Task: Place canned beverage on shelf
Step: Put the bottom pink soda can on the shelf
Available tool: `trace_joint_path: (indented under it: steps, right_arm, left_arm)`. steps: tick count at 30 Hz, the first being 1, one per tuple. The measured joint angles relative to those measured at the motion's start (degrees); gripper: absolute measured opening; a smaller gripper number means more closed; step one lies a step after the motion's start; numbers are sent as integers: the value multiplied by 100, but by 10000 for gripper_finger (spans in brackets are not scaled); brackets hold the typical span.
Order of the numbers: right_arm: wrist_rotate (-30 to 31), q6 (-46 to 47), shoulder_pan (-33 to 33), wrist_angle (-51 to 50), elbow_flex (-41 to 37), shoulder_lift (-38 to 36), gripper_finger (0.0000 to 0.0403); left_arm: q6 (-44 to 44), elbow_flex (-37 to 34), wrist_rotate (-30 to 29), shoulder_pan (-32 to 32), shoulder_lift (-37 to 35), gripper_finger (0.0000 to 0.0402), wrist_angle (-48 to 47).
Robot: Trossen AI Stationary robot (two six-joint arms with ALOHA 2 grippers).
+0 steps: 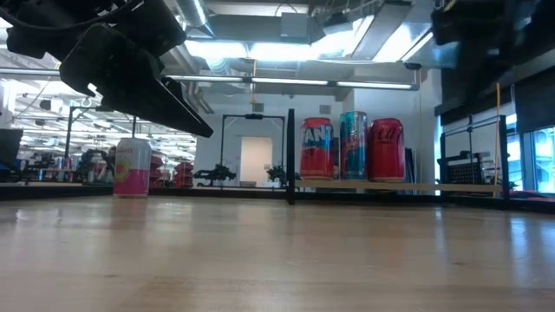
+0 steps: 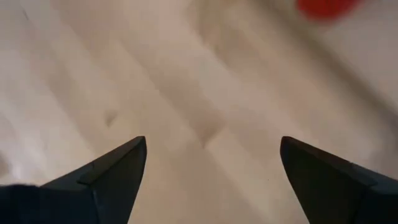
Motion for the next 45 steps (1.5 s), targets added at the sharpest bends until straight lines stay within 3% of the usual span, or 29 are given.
trace_joint_path:
  steps: [7,12,21,29,36,45]
  right_arm:
    - [-352,2736,1639,-973,0,0,353]
    - [-827,4621,2731,-953,0,0,353]
    - [-927,6999,4105,-556,0,324,353]
    - [-1068,7983,5029,-157,0,1044,353]
    - [-909,8391,5426,155,0,1493,353]
    - [-882,8114,5564,229,0,2276,351]
  left_arm:
    - [0,0,2,1,0,314,0]
    - [138,0,11,1,0,314,-2]
    - [660,0,20,-1,0,314,-4]
    - [642,0,24,1,0,314,-4]
    - [414,0,50,-14,0,314,-6]
    - [295,0,50,-14,0,314,-7]
